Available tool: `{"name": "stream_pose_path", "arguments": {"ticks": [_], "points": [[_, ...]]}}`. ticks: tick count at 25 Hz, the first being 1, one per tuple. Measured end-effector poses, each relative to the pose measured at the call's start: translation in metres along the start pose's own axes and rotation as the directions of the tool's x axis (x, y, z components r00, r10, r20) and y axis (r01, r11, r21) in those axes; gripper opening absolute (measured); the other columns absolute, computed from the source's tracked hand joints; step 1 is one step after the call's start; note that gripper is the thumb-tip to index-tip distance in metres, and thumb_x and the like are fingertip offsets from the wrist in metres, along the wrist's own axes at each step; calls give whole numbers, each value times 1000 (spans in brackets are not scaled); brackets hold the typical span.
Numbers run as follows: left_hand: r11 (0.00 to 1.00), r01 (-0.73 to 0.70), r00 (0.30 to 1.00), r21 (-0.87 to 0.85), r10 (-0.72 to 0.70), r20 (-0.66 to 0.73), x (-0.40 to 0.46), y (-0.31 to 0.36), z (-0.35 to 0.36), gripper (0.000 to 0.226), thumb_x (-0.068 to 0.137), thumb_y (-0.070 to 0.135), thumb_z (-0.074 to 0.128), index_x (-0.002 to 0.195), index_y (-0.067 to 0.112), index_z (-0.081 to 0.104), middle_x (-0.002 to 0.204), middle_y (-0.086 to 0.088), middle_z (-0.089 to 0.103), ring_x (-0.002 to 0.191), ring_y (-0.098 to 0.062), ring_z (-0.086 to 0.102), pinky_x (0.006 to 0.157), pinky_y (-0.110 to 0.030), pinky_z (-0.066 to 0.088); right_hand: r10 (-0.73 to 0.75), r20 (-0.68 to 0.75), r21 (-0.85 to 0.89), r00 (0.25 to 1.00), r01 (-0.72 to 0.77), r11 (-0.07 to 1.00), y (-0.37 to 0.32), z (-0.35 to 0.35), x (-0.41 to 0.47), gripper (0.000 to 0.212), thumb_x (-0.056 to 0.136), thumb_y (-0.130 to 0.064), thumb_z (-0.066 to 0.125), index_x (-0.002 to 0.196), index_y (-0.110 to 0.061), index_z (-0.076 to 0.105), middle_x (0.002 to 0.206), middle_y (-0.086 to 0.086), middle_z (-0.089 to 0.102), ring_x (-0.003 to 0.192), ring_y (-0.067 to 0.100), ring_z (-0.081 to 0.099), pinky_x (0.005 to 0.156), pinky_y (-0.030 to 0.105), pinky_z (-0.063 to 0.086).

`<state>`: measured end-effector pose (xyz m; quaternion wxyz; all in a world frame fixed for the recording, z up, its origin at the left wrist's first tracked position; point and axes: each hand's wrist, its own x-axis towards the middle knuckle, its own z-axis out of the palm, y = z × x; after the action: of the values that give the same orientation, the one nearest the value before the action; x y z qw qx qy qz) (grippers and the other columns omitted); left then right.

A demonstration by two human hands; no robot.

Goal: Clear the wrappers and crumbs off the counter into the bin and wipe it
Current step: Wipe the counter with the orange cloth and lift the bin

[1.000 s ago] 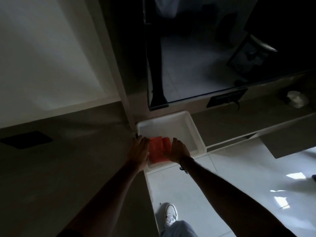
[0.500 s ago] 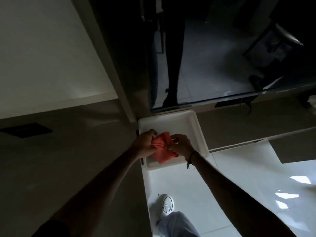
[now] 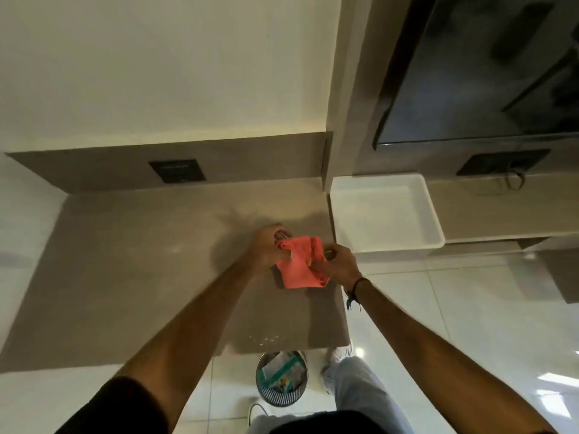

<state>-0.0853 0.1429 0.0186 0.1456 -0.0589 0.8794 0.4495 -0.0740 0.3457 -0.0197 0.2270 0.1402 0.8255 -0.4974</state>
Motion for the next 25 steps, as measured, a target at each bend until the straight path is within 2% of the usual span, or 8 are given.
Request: {"name": "stream_pose_path", "arguments": {"ticks": [2,6,10,12,15,19,22,25], "points": [[998,-22,1000,66,22,10,-24,-9,-3,47,66,-7,81,112,0,70,102,-13,70,91,-19,61,78,-24,48,6,-53,-39,999,-8,999,2,14,-27,40,67,-21,89,102,-16,70,95,4,71,86,18,63,76,26,49],[970,-117,985,213,141,-101,-83,-32,-1,51,75,4,77,124,2,63,128,-17,59,121,-29,55,109,-34,42,-37,-318,-64,947,17,998,13,35,-93,34,74,-32,77,103,-23,64,90,-2,70,80,15,65,66,23,45],[973,-188,966,138,208,-155,-153,-52,14,25,85,20,54,99,7,69,100,-15,71,93,-32,67,85,-40,56,-157,-465,-144,871,100,984,44,61,-158,16,74,-39,56,83,-27,62,70,-9,68,66,15,65,57,24,44],[985,-150,985,81,156,-71,-182,-70,28,22,88,23,50,90,11,70,85,-10,76,77,-27,70,74,-40,59,-200,-456,-184,867,128,975,62,77,-183,21,72,-44,50,80,-27,62,63,-11,64,59,12,61,51,22,39],[993,-103,994,63,101,34,-220,-109,55,10,92,16,61,90,13,71,83,-5,78,74,-17,72,73,-41,62,-195,-374,-228,907,114,967,99,100,-207,20,74,-45,50,79,-30,62,62,-12,62,56,5,58,46,17,34],[996,29,999,81,-32,41,-245,-181,103,16,97,16,58,103,11,72,96,-10,80,84,-20,76,72,-35,65,27,-139,-253,990,-62,966,169,127,-197,8,79,-42,61,82,-34,63,72,-13,67,69,11,68,49,12,36],[960,277,960,27,-276,-51,-232,-265,165,30,96,23,54,111,4,72,101,-17,79,89,-29,77,74,-33,63,289,22,-314,957,-268,911,257,161,-141,26,81,-43,66,100,-27,73,97,-3,76,99,21,71,71,18,48],[817,574,818,47,-570,-77,-204,-370,233,41,96,28,52,124,-1,62,125,-24,70,116,-39,66,94,-40,54,425,3,-356,905,-396,847,356,200,-74,36,82,-37,67,114,-21,73,126,4,70,119,28,63,97,28,49]]}}
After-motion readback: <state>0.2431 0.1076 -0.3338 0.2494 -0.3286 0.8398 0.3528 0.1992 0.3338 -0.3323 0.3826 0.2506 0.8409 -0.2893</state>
